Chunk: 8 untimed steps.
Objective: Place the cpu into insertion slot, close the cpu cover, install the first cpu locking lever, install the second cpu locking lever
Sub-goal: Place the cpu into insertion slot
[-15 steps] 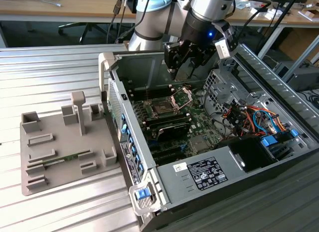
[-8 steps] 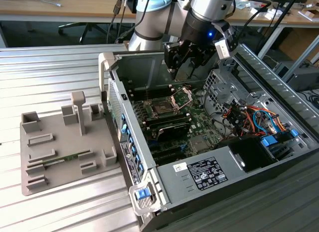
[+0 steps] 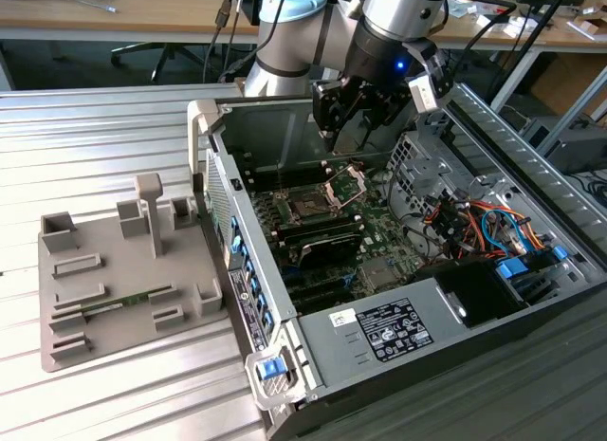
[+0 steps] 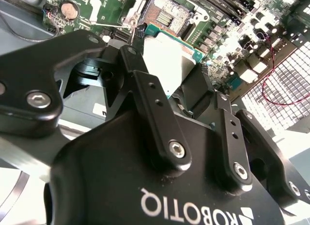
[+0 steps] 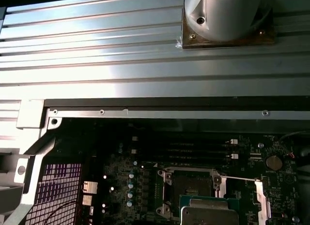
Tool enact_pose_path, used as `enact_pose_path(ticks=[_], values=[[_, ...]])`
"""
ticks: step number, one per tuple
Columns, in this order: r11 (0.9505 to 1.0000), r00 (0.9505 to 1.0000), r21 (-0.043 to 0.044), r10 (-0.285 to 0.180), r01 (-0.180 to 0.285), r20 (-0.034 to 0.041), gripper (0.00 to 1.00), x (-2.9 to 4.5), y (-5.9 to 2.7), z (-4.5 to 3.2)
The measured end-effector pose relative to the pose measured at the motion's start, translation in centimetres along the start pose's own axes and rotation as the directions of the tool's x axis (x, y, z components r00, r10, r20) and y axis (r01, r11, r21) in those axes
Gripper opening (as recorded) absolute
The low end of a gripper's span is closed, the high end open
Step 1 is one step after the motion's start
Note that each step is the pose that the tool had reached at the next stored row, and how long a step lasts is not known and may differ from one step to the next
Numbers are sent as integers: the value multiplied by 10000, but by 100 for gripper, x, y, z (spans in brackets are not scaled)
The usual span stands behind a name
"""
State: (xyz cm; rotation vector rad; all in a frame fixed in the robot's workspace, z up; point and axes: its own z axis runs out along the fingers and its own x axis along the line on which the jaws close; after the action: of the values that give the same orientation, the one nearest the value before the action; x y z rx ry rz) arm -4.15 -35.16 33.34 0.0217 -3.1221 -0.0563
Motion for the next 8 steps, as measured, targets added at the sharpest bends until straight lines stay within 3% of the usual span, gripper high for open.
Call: enact_pose_path(ticks=[8], values=[[10000, 10000, 22, 51, -51, 2, 54, 0, 0, 0]])
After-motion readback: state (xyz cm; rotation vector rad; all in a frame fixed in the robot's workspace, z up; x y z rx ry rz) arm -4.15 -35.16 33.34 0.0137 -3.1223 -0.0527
